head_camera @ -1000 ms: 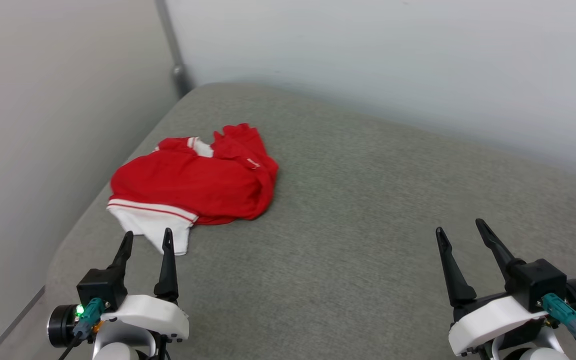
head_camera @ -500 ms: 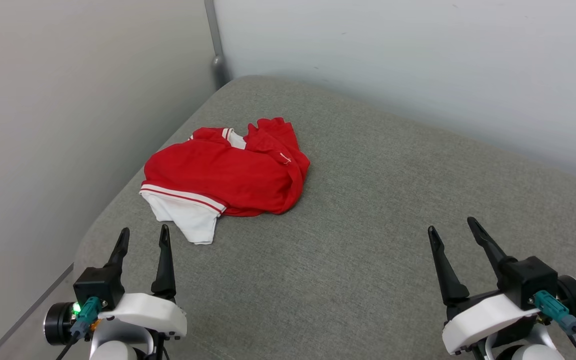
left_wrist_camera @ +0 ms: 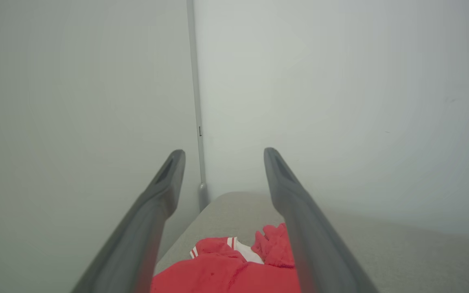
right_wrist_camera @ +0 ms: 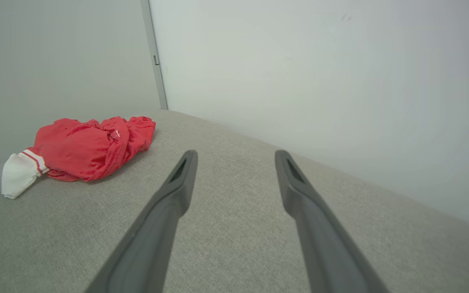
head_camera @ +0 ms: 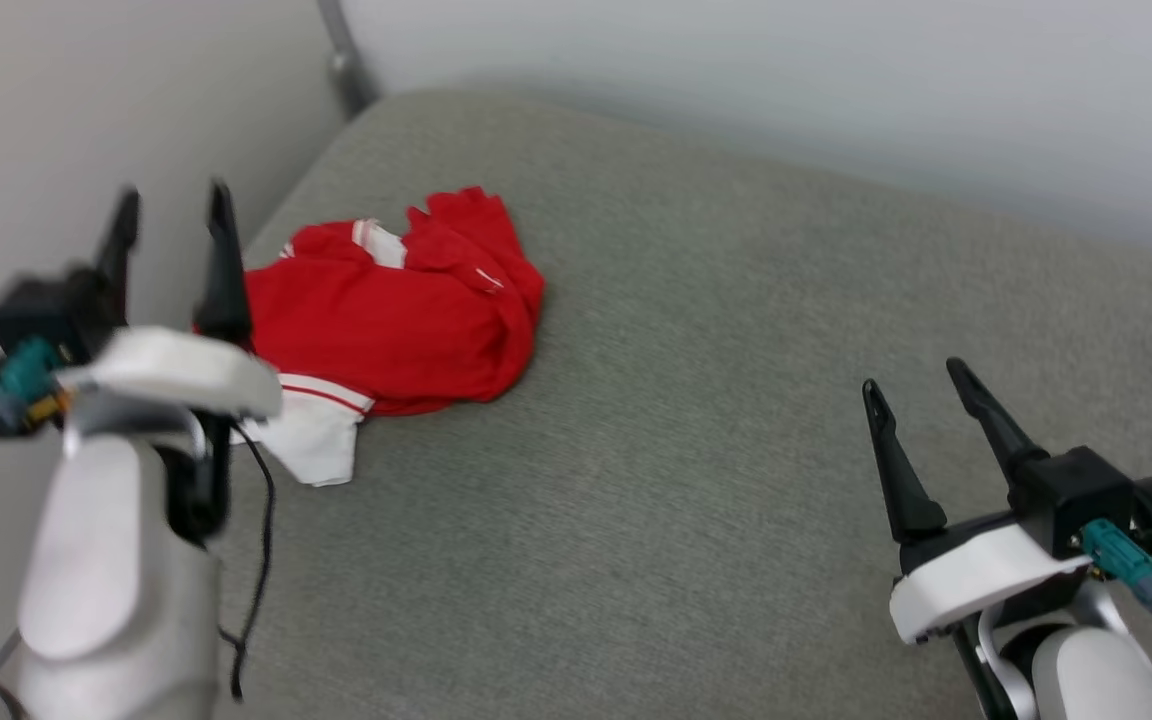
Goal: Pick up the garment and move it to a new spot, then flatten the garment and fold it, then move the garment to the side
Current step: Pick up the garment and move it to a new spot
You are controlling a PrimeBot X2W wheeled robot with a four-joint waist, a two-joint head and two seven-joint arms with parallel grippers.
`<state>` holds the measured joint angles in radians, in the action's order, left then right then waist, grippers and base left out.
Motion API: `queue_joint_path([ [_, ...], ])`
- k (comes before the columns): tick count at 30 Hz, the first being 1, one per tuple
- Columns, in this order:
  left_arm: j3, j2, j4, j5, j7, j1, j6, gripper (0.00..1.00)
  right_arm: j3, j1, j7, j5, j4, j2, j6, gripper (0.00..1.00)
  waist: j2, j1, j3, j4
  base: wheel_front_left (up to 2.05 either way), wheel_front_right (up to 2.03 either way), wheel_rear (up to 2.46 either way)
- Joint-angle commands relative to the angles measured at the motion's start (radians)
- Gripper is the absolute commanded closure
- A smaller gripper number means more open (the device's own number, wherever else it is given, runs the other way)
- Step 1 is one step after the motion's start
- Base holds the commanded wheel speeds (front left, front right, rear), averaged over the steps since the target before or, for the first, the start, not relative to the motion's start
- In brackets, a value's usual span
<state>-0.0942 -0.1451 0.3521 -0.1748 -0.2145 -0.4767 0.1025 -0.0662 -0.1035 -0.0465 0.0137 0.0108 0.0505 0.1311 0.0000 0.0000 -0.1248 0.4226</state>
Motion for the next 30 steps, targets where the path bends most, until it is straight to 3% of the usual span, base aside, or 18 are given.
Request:
queue_joint_path([
  [1,-0.002,-0.011,0.005,-0.014,0.025,-0.054,0.005,0.0,0.005,-0.025,0.002,0.005,0.007,0.0,-0.001,0.0,0.0,0.0,-0.081,-0.07,0.0,0.0,0.0],
  [8,0.003,-0.145,0.077,-0.118,0.359,-0.251,0.025,0.0,0.008,-0.107,-0.004,0.031,0.018,0.001,-0.001,0.0,0.0,0.0,-0.228,-0.175,0.0,0.0,0.0],
  [15,-0.001,-0.258,0.214,-0.247,0.738,-0.294,0.027,0.0,0.003,-0.165,-0.036,0.029,-0.006,0.001,-0.001,0.0,0.0,0.0,-0.325,-0.248,0.0,0.0,0.0],
  [21,-0.01,-0.299,0.321,-0.316,0.933,-0.251,0.028,0.0,-0.004,-0.201,-0.059,0.026,-0.03,0.001,-0.001,0.0,0.0,0.0,-0.366,-0.285,0.0,0.0,0.0],
  [24,-0.011,-0.287,0.369,-0.332,0.99,-0.216,0.009,0.01,-0.002,-0.209,-0.068,0.03,-0.038,0.0,-0.001,0.0,0.0,0.0,-0.367,-0.292,0.0,0.0,0.0],
  [25,-0.011,-0.281,0.381,-0.337,1.009,-0.207,0.004,0.55,-0.002,-0.212,-0.069,0.038,-0.04,0.0,-0.001,0.0,0.0,0.0,-0.366,-0.293,0.0,0.0,0.0],
  [27,-0.007,-0.268,0.398,-0.348,1.038,-0.193,-0.001,1.0,0.003,-0.214,-0.072,0.041,-0.043,0.0,-0.001,0.0,0.0,0.0,-0.359,-0.292,0.0,0.0,0.0],
  [30,-0.003,-0.268,0.383,-0.34,1.006,-0.196,-0.001,1.0,0.009,-0.211,-0.075,0.045,-0.048,0.0,-0.001,0.0,0.0,0.0,-0.34,-0.286,0.0,0.0,0.0],
])
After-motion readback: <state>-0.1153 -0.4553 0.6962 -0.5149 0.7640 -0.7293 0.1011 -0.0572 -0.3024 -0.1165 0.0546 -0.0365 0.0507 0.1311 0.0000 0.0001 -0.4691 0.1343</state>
